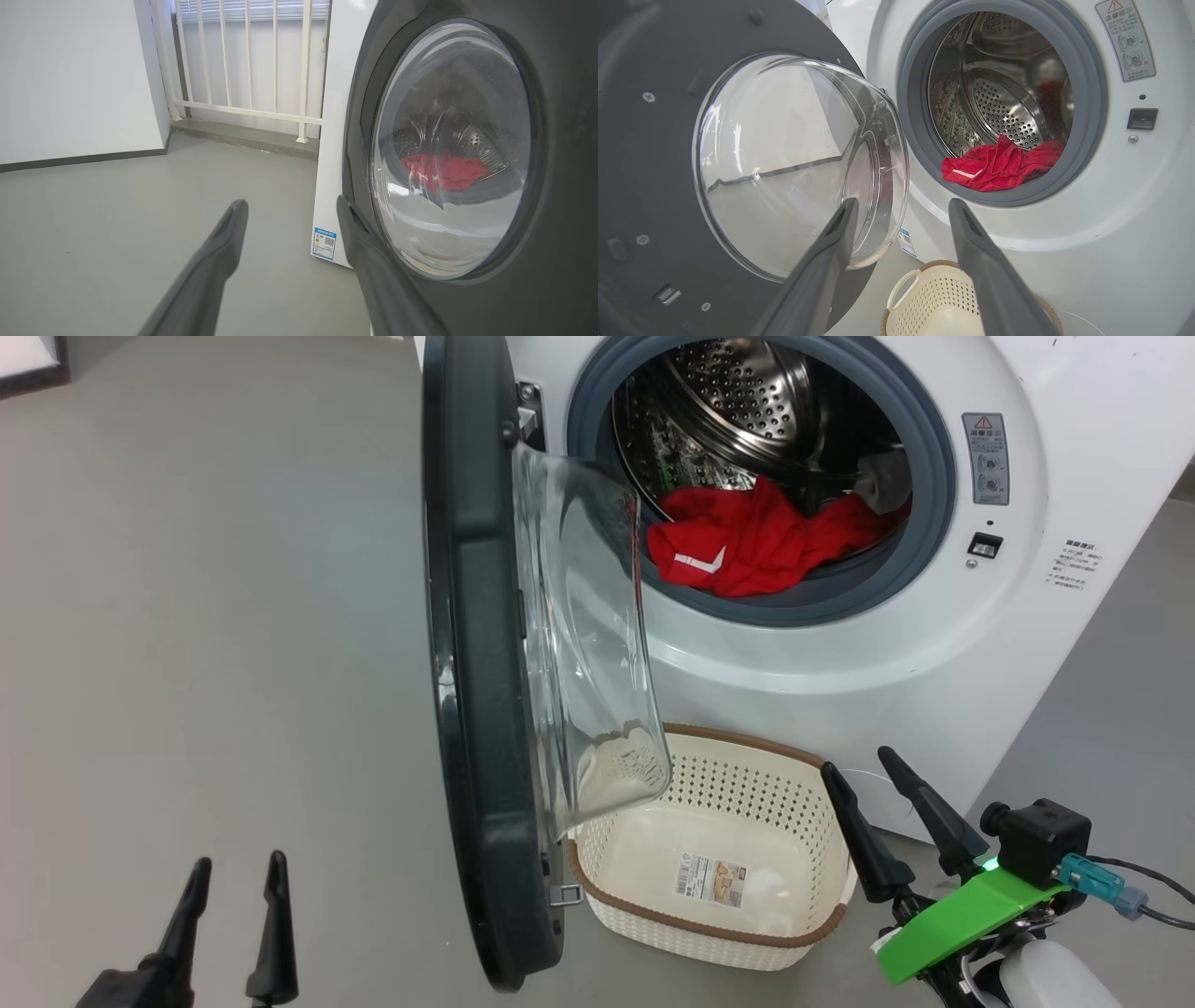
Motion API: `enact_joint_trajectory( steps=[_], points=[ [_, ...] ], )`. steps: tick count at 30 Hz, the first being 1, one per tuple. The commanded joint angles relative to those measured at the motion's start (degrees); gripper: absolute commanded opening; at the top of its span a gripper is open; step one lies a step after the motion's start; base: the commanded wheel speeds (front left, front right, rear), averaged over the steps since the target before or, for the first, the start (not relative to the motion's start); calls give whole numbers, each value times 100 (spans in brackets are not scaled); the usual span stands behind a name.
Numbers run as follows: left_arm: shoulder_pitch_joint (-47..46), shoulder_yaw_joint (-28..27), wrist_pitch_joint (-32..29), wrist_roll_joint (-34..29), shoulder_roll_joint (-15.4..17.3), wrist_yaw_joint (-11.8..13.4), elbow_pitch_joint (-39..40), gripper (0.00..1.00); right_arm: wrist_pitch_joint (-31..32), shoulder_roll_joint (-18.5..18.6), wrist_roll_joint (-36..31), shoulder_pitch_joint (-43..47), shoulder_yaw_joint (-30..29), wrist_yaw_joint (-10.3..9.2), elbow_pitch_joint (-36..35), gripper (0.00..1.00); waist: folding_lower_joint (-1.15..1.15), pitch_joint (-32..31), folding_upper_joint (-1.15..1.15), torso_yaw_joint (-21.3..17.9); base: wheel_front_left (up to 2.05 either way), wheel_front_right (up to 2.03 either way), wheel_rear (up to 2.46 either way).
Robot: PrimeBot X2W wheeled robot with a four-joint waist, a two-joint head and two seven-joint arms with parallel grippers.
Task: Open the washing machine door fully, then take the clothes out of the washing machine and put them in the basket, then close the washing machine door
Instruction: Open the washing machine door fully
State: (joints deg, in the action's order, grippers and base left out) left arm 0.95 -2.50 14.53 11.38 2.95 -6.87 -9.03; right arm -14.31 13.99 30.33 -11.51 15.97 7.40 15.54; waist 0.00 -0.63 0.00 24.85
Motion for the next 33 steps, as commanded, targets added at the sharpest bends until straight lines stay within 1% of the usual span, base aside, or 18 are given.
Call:
enact_joint_trajectory(
  steps=[1,2,3,11,17,23,28,33],
  points=[
    [-146,-176,47,66,85,-21,129,67,-69,4,-83,-63,99,9,-117,100,0,-3,0,2,0,0,0],
    [-151,-180,47,77,83,-21,138,35,-69,3,-81,-63,100,9,-115,100,0,-5,0,2,0,0,0],
    [-155,-185,47,79,83,-20,155,0,-69,1,-80,-62,103,9,-112,100,0,-8,0,1,0,0,0],
    [-175,-163,47,34,97,-25,596,0,-69,-46,-71,-38,119,9,-90,100,0,-52,0,1,0,0,0],
    [-220,-53,47,96,75,-30,1221,0,-69,-48,-61,-13,103,9,-90,100,0,-106,0,15,0,0,0],
    [-280,295,27,71,65,-38,2038,0,-69,-71,-58,25,62,9,-85,100,0,-170,0,14,0,0,0],
    [-305,551,-134,-1,70,-40,2716,0,-69,-100,-63,32,56,9,-100,100,0,-190,0,7,0,0,0],
    [-303,1061,-275,52,57,-47,3130,0,-69,-91,-62,37,61,9,-101,100,0,-172,0,22,0,0,0]
  ],
)
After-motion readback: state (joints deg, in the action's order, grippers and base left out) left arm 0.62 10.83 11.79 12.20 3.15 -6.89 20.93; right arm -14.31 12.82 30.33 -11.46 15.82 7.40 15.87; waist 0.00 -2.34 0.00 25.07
